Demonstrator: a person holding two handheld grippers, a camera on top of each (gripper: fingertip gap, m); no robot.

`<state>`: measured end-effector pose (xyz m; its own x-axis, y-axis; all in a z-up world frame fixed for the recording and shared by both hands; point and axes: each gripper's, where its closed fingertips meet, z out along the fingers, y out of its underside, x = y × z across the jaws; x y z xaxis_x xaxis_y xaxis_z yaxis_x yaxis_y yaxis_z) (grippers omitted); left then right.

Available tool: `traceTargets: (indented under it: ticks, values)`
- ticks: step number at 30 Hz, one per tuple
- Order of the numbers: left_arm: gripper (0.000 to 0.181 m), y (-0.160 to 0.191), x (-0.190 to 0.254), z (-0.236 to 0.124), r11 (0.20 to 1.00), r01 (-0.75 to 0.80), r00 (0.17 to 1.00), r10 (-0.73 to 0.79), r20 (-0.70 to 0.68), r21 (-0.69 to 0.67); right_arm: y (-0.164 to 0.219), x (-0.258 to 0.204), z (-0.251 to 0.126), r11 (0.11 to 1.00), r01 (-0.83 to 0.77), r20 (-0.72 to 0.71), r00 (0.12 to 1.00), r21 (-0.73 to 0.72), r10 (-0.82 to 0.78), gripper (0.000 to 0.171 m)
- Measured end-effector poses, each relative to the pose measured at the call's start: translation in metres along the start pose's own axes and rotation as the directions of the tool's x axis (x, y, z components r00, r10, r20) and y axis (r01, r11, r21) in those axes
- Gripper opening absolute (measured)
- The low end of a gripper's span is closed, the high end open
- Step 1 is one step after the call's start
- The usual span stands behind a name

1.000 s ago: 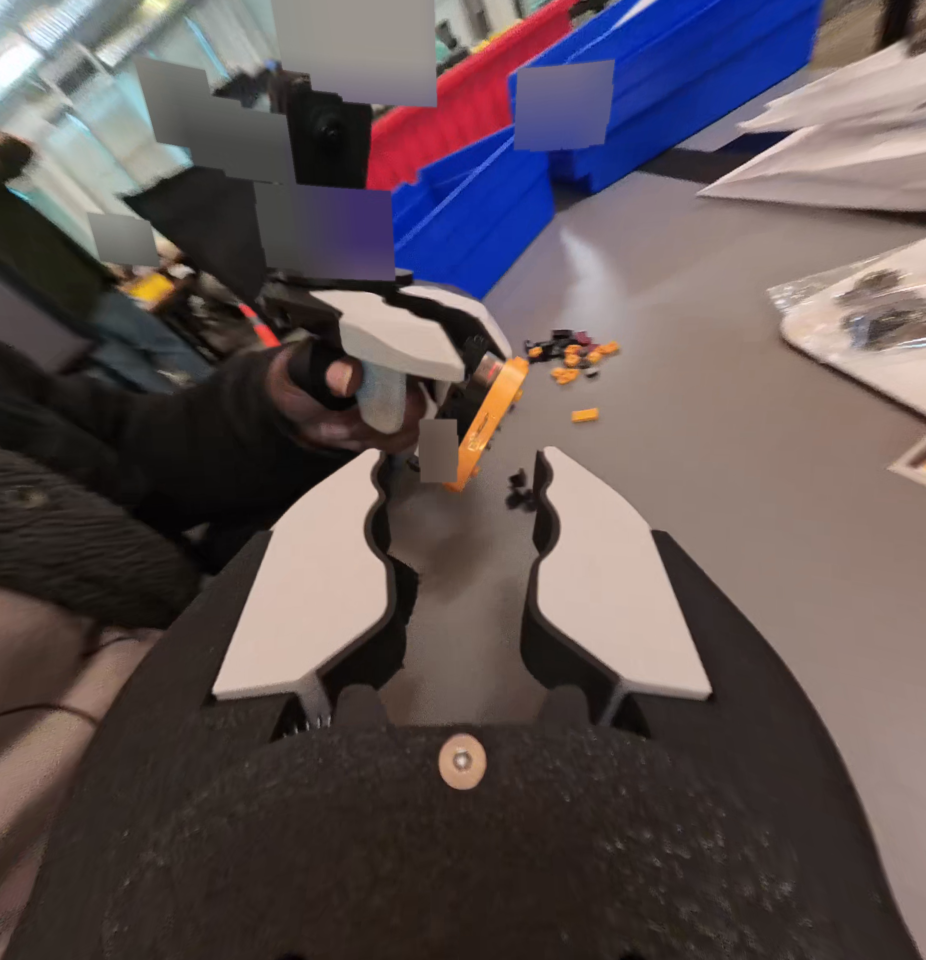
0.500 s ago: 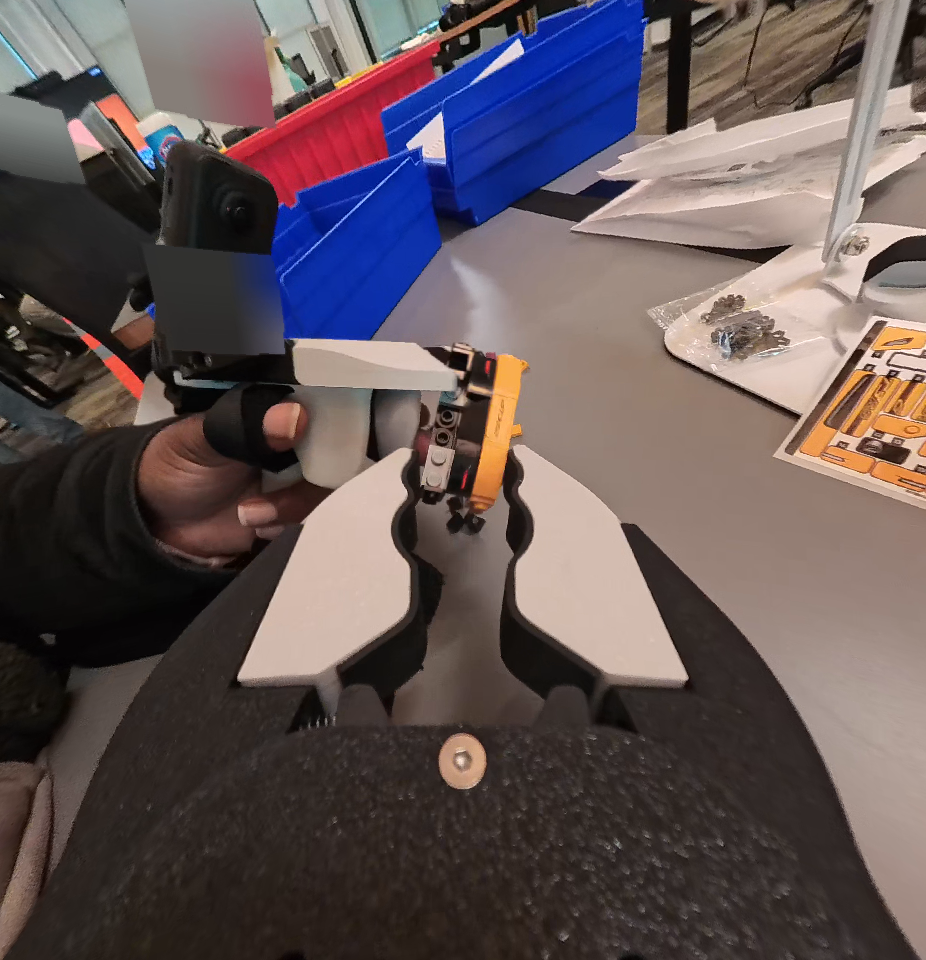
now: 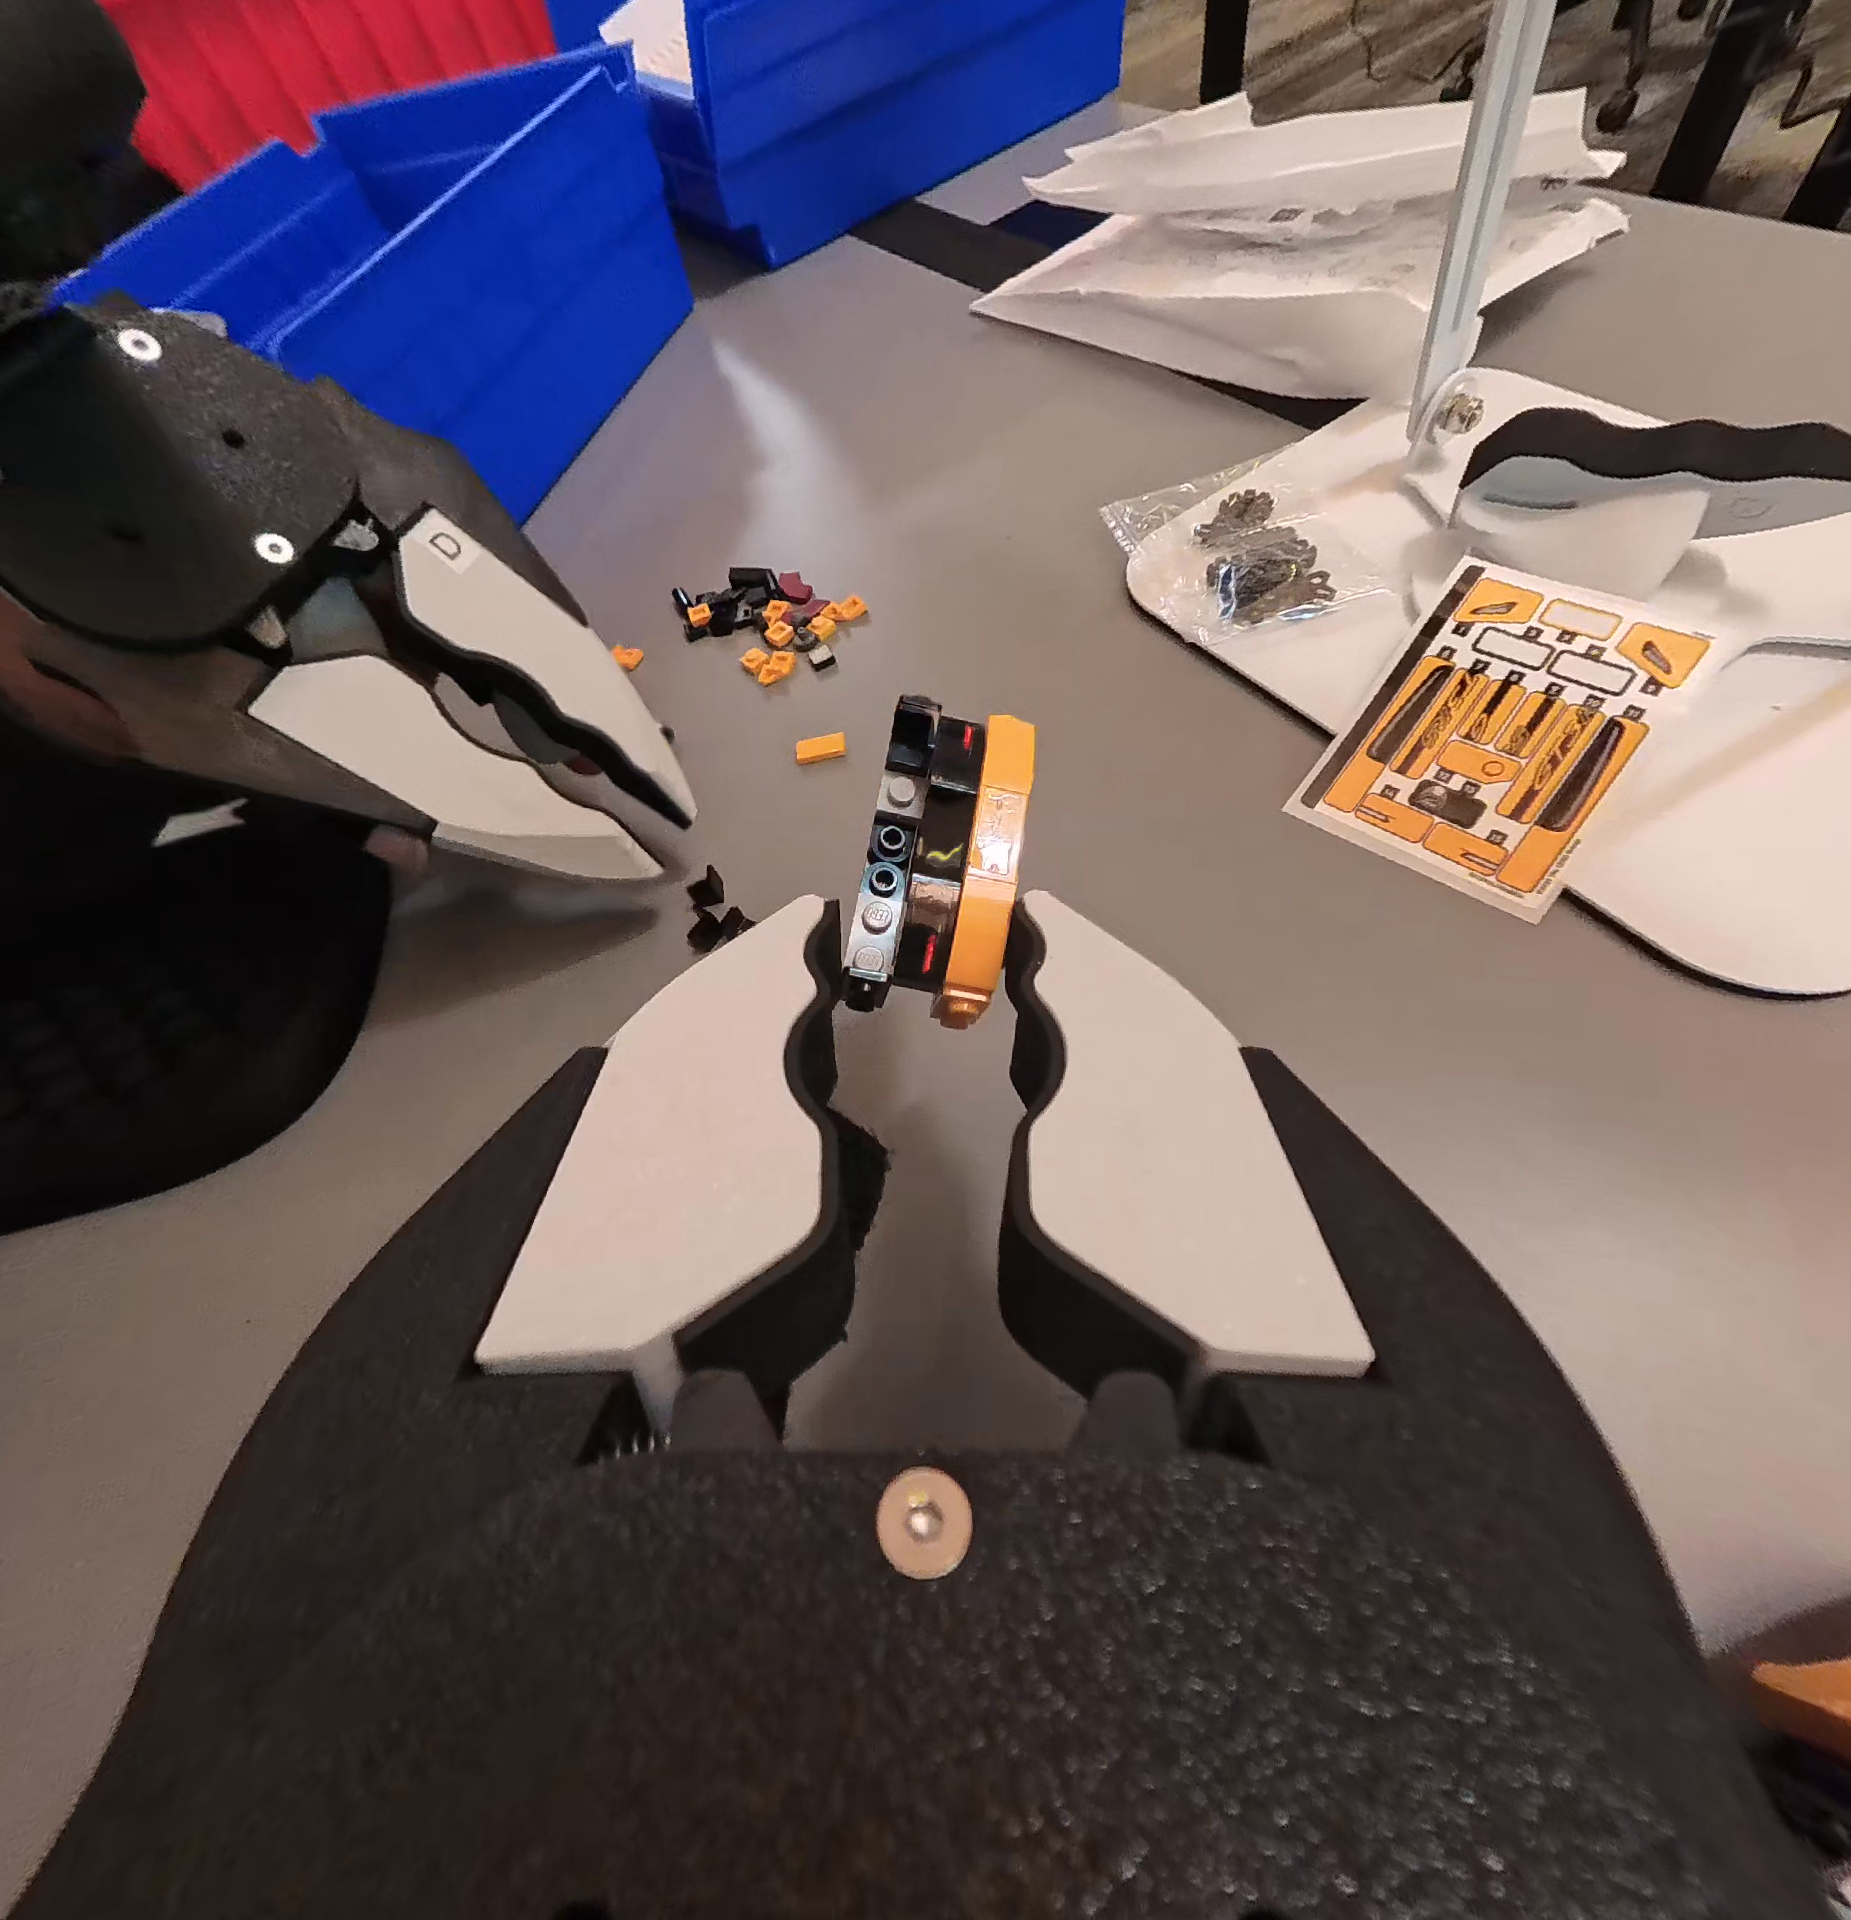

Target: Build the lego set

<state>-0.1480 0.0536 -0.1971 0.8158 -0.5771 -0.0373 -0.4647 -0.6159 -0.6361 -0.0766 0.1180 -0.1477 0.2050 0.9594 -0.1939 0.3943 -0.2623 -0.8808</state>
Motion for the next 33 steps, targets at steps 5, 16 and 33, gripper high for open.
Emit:
traceTargets:
  ticks: [5, 16, 33]
  values:
    - [0.017, 0.003, -0.001, 0.003, 0.978, -0.203, 0.978, 0.200, -0.062, -0.040, 0.001, -0.004, 0.001, 1.000, -0.001, 0.029, 1.000, -0.004, 0.001, 0.030]
    - [0.008, 0.006, 0.005, 0.015, 0.947, -0.316, 0.932, 0.297, -0.205, -0.061, 0.008, -0.009, 0.005, 0.999, 0.016, 0.063, 0.998, -0.031, -0.014, 0.030]
    - [0.001, -0.042, 0.015, -0.018, 0.959, -0.257, 0.950, 0.273, -0.149, 0.120, 0.018, -0.022, 0.009, 0.996, 0.044, 0.123, 0.992, -0.077, -0.034, 0.030]
